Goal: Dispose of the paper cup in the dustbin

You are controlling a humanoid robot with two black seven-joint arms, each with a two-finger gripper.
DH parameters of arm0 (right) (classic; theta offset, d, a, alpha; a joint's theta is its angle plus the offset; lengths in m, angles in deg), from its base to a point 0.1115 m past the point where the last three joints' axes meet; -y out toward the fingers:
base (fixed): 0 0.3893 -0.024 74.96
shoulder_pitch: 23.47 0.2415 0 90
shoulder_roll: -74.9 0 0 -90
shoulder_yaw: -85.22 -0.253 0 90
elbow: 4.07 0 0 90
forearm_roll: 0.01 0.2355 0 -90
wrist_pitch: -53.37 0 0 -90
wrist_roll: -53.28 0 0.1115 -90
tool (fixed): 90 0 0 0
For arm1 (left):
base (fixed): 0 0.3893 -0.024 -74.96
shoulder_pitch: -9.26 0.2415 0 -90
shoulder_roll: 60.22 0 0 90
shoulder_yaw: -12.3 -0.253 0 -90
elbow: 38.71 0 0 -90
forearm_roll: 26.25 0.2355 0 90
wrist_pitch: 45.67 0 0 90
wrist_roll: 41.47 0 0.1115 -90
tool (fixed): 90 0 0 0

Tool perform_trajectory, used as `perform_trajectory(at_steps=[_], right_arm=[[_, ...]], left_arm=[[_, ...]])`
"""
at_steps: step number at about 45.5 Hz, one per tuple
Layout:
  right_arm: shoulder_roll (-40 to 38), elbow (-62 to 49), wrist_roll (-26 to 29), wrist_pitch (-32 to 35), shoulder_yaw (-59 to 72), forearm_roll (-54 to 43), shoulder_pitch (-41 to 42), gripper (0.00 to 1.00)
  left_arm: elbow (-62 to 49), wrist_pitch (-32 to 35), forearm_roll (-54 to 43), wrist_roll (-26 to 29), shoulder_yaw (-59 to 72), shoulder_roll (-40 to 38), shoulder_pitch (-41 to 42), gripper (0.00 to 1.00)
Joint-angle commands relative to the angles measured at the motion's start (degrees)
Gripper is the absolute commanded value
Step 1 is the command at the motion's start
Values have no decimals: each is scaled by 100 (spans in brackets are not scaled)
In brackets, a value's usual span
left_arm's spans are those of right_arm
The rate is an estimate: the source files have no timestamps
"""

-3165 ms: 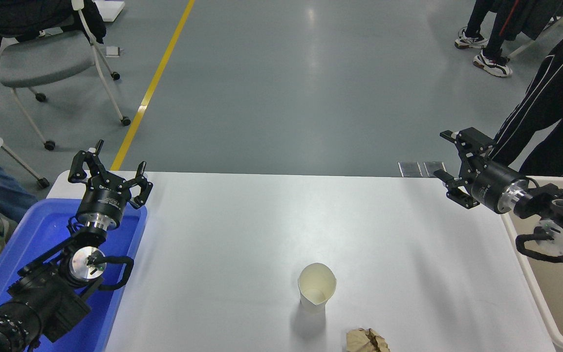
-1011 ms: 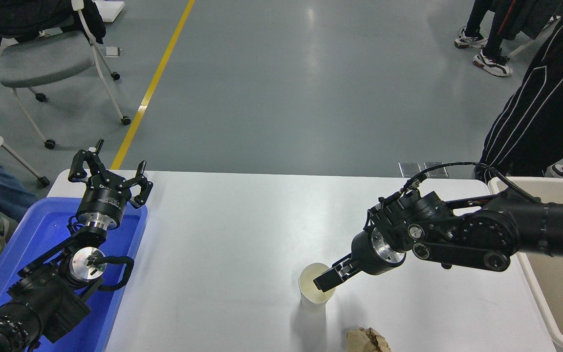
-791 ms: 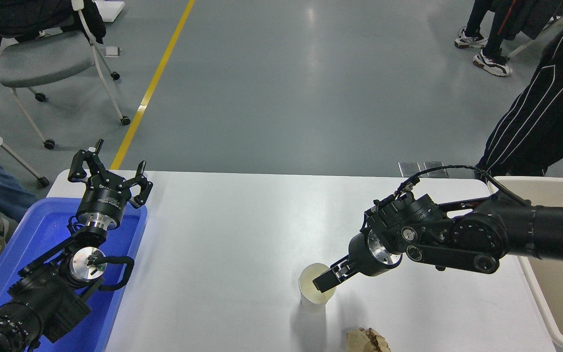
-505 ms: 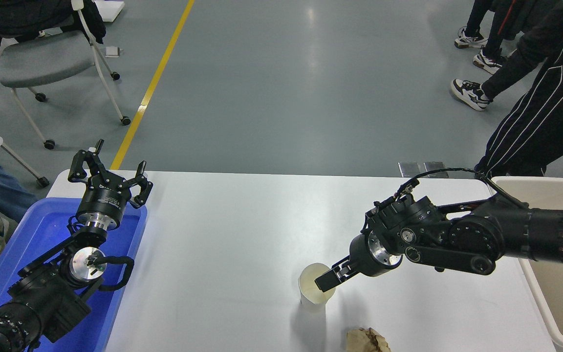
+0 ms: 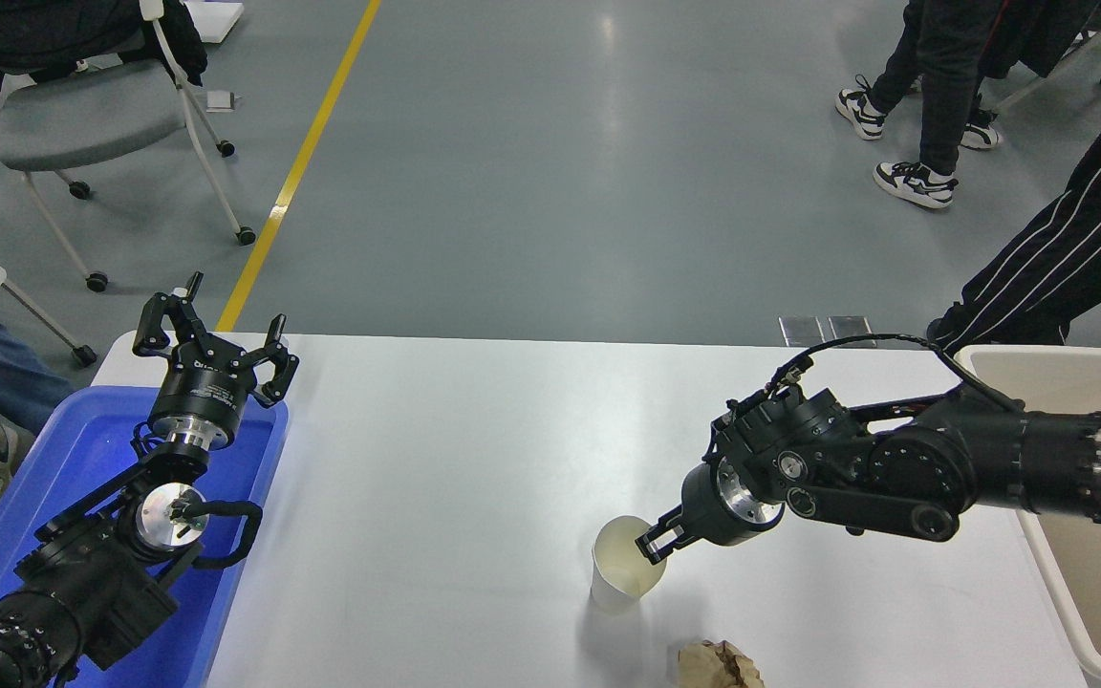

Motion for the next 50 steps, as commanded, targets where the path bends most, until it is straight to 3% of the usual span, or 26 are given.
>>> perform_trajectory(at_steps=[1, 18, 34, 50], right_arm=[[30, 13, -7, 14, 18, 40, 68, 0], [-427, 329, 2, 365, 88, 523, 1105, 0], [-1684, 1234, 2, 1498, -228, 690, 2432, 0], [-1825, 1393, 2, 2000, -333, 919, 3417, 0]], left_arm=[[-1, 0, 0, 0, 0, -1, 0, 100], [-1, 0, 0, 0, 0, -1, 0, 100], [-1, 0, 0, 0, 0, -1, 0, 100], [-1, 0, 0, 0, 0, -1, 0, 100]])
